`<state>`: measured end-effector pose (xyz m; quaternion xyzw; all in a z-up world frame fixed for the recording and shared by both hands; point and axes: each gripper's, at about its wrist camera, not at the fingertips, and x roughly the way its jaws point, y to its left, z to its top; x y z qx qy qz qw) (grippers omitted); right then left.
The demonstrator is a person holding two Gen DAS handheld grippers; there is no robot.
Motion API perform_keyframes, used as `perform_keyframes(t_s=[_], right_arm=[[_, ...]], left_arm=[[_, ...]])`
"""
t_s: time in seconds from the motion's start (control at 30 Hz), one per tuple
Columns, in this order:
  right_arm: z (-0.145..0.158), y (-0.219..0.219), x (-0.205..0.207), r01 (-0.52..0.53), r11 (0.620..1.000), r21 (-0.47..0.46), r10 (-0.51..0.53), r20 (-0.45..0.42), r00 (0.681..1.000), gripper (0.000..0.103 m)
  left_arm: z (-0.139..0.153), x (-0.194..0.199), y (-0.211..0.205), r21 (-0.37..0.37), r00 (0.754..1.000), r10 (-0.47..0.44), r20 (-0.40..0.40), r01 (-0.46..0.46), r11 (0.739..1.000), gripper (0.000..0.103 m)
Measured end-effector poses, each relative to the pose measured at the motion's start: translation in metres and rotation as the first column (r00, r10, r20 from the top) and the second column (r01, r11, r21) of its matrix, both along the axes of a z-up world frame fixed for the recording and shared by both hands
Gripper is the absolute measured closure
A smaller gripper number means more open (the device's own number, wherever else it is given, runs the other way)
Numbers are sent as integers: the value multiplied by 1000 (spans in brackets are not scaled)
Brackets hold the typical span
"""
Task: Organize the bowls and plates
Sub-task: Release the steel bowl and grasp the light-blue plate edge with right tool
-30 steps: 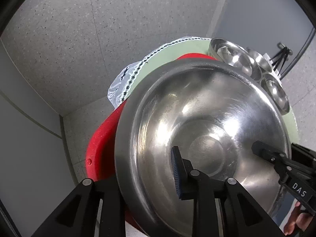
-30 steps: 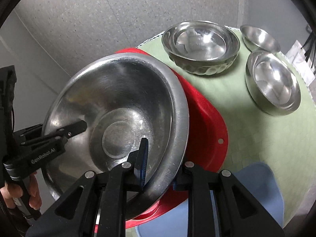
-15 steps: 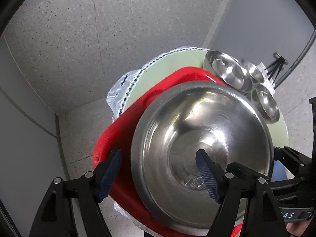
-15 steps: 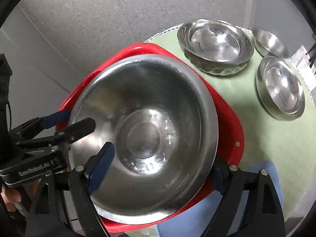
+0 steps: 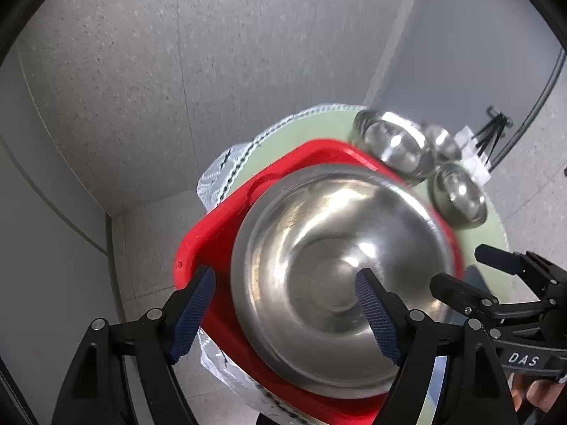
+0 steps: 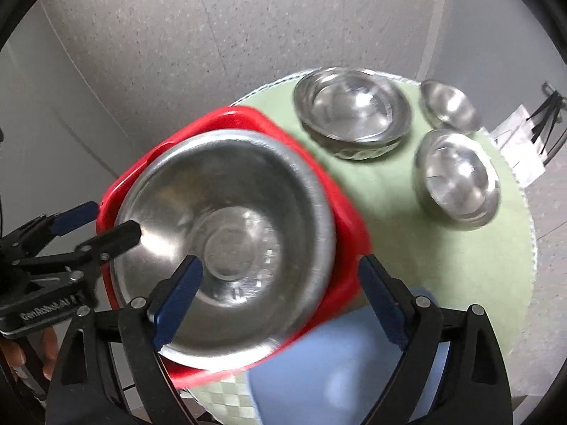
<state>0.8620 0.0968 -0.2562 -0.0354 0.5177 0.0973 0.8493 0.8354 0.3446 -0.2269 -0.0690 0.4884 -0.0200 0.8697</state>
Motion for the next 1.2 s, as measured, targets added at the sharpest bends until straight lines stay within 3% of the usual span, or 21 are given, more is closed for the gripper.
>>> perform_keyframes(t_s=[0.27, 0.57, 0.83, 1.2], right_arm=[[21, -99, -47, 54, 998, 26, -56, 89, 994, 12], [-3, -186, -76, 69, 994, 87, -72, 26, 997, 12], [-9, -210, -94, -6, 993, 116, 3, 24, 1000, 12], [-25, -222, -112, 33, 985, 172, -35, 4, 999, 11]], left_arm=[[29, -55, -54, -14, 995, -4, 99, 5, 1000, 12], [17, -101, -146, -3, 997, -26, 75, 26, 1000, 8], [13, -136, -195, 25, 998, 33, 60, -35, 999, 8], [3, -156, -215, 52, 999, 37, 35, -39, 998, 5]])
